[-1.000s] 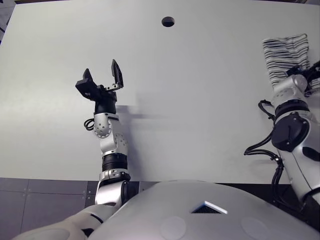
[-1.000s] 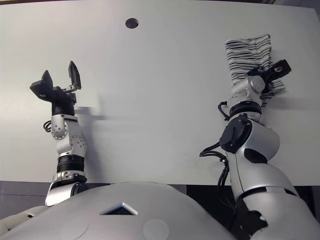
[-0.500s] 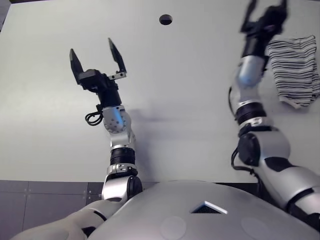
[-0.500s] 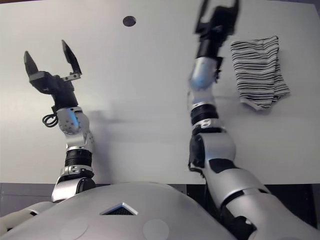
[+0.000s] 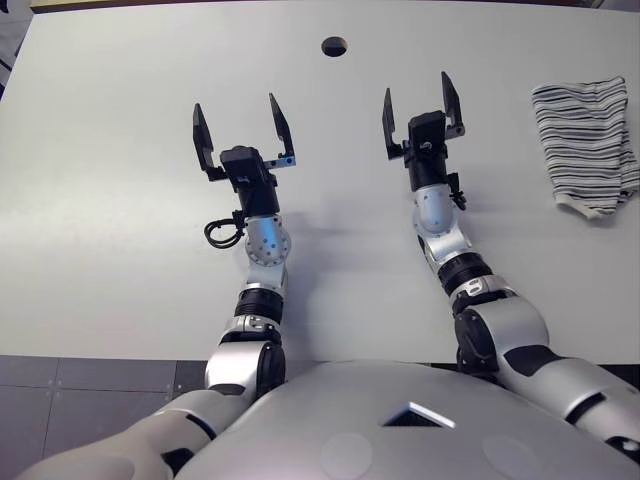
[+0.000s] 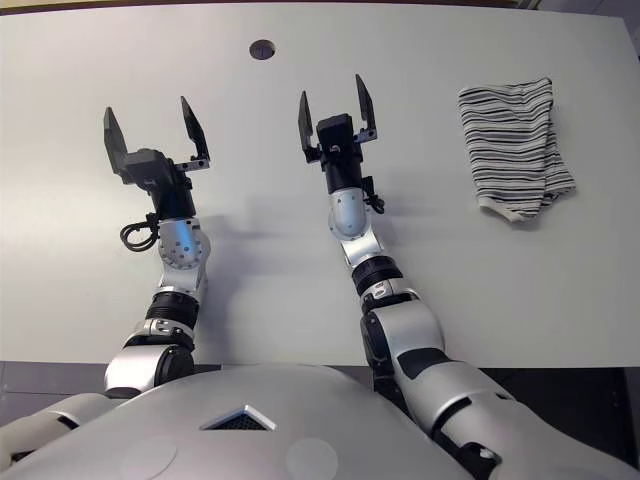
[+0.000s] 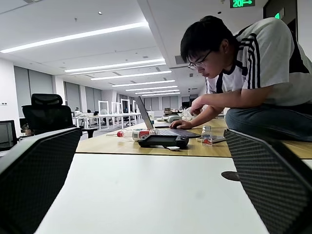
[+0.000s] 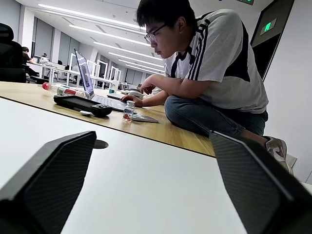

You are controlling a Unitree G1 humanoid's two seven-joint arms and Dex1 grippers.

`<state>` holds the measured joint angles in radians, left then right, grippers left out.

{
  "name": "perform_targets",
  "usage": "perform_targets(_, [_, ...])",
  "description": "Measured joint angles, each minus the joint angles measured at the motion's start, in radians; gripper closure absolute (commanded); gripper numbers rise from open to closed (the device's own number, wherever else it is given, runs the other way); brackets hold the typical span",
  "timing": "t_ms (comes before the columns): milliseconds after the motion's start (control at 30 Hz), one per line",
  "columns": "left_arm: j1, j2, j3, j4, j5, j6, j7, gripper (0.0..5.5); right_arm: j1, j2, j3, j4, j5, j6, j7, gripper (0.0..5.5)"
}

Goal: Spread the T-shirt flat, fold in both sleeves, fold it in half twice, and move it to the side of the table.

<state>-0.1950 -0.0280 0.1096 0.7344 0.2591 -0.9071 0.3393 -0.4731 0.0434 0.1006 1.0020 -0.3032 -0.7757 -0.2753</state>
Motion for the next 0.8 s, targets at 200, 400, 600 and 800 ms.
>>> perform_targets(200, [-0.013,-0.001,-0.017,0.023,0.000,-0.015,0.022,0.00,0.020,0.006,0.009,0.000,0.002,0.000,-0.002,0.66])
perform_targets(400, [-0.029,0.000,-0.032,0.049,-0.001,-0.036,0.025,0.00,0.031,0.003,0.028,-0.003,-0.010,0.000,-0.022,0.28])
perform_targets(600, [-0.047,0.000,-0.041,0.077,-0.003,-0.041,0.025,0.00,0.033,-0.006,0.028,-0.003,-0.006,-0.001,-0.026,0.28])
perform_targets(800, [-0.065,0.003,-0.045,0.106,-0.005,-0.043,0.033,0.00,0.033,-0.005,0.031,-0.003,-0.007,-0.003,-0.031,0.64])
